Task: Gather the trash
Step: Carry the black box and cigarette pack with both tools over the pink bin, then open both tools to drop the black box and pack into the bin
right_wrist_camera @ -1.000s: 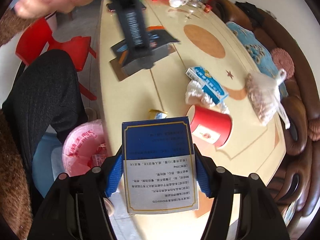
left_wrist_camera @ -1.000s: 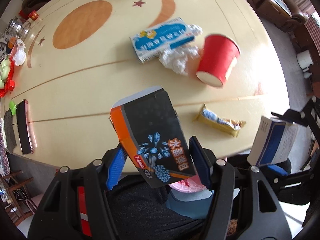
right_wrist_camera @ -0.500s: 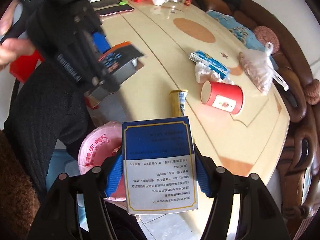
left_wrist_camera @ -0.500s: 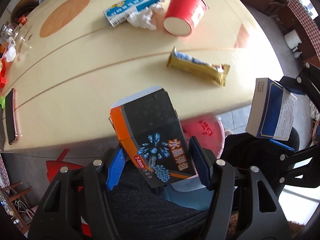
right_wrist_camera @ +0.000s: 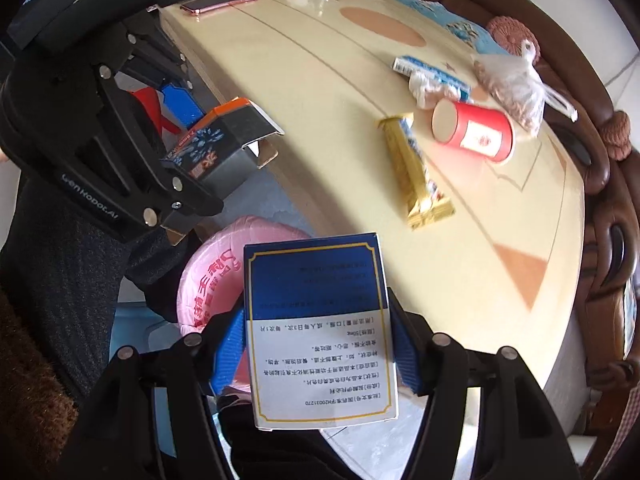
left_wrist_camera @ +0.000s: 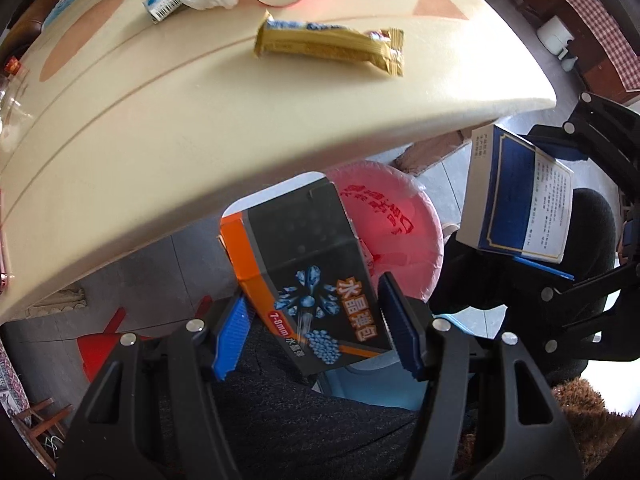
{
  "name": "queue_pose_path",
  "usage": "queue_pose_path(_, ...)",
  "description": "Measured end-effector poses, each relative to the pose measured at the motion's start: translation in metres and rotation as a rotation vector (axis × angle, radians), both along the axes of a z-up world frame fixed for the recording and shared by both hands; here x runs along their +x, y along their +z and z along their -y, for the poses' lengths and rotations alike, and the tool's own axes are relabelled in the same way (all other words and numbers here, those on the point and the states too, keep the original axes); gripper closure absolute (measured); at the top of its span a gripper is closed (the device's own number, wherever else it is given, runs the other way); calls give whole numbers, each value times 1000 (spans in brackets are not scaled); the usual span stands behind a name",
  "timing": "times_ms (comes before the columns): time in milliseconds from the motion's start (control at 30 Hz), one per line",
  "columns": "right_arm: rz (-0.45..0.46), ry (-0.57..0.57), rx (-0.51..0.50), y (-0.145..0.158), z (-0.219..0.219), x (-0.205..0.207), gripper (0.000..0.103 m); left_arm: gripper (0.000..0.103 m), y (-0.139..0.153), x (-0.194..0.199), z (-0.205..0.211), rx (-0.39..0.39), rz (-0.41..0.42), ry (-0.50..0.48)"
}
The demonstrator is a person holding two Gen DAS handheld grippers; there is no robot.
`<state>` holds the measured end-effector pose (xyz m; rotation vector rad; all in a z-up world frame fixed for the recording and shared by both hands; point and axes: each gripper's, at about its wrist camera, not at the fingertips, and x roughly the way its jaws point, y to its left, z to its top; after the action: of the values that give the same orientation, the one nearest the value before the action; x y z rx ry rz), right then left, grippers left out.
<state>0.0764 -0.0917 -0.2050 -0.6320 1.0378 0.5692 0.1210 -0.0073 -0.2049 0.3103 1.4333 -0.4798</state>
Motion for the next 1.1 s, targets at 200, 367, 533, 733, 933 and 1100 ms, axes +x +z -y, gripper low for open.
queue_pose_path(200,-14,-38,8,-19,0,-15,42,42,-26,7,4,-14,-52,-37)
queue_pose_path(367,-29,-47,16,-35,-1,-21,42,42,-45,4,14,16,-69,-60)
queue_pose_path(533,-73,-79,47,-52,3,-22,42,42,-63,0,18,2,-108,-67)
queue_pose_path(733,-139,-136,89,-75,11,-20,42,42,-94,-2,24,17,-151,-70)
queue_pose_path(933,-167,-168,102,-92,17,-14,42,42,-119,-1,29,46,-166,-74)
queue_pose_path(1100,-193,-189,116,-105,20,-4,42,42,-127,4,34,56,-169,-77)
